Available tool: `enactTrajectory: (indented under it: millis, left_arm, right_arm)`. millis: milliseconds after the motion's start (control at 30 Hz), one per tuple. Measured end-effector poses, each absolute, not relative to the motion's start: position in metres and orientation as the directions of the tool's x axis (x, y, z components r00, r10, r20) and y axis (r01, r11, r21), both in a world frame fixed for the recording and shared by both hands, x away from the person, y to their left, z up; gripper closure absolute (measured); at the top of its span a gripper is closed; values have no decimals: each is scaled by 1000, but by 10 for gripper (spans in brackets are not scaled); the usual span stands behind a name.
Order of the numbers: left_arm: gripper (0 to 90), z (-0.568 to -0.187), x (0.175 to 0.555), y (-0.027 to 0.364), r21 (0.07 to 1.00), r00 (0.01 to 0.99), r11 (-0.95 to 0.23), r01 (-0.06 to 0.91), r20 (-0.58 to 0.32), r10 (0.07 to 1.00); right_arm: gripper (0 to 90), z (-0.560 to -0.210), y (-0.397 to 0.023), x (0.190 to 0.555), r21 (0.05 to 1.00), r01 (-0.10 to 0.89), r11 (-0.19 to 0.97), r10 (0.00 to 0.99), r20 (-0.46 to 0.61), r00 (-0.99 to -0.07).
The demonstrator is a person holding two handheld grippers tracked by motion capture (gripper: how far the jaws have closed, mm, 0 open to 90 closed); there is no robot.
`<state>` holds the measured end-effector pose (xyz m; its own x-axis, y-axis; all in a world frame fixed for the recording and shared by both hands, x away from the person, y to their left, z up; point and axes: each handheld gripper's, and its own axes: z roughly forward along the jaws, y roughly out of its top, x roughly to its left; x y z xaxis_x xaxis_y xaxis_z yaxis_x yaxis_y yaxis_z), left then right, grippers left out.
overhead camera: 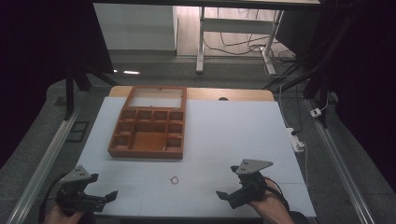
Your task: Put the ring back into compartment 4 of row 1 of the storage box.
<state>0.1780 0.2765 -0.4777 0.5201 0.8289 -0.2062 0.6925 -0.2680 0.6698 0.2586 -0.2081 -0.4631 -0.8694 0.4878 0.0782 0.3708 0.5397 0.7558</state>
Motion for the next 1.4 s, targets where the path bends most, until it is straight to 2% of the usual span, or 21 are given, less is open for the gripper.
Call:
enactTrajectory:
  millis: [367, 867, 1400]
  left_arm:
    - [12, -478, 178, 276, 667, 517, -268, 695, -205, 831]
    - [9, -478, 179, 276, 664, 514, -263, 700, -212, 831]
    - [7, -478, 179, 277, 665, 514, -262, 699, -214, 830]
  right_arm:
    - [0, -467, -187, 269, 751, 337, 567, 444, 66, -894]
    - [0, -476, -154, 282, 716, 355, 601, 406, 110, -907]
    - [0, -490, -114, 288, 662, 273, 698, 335, 35, -941]
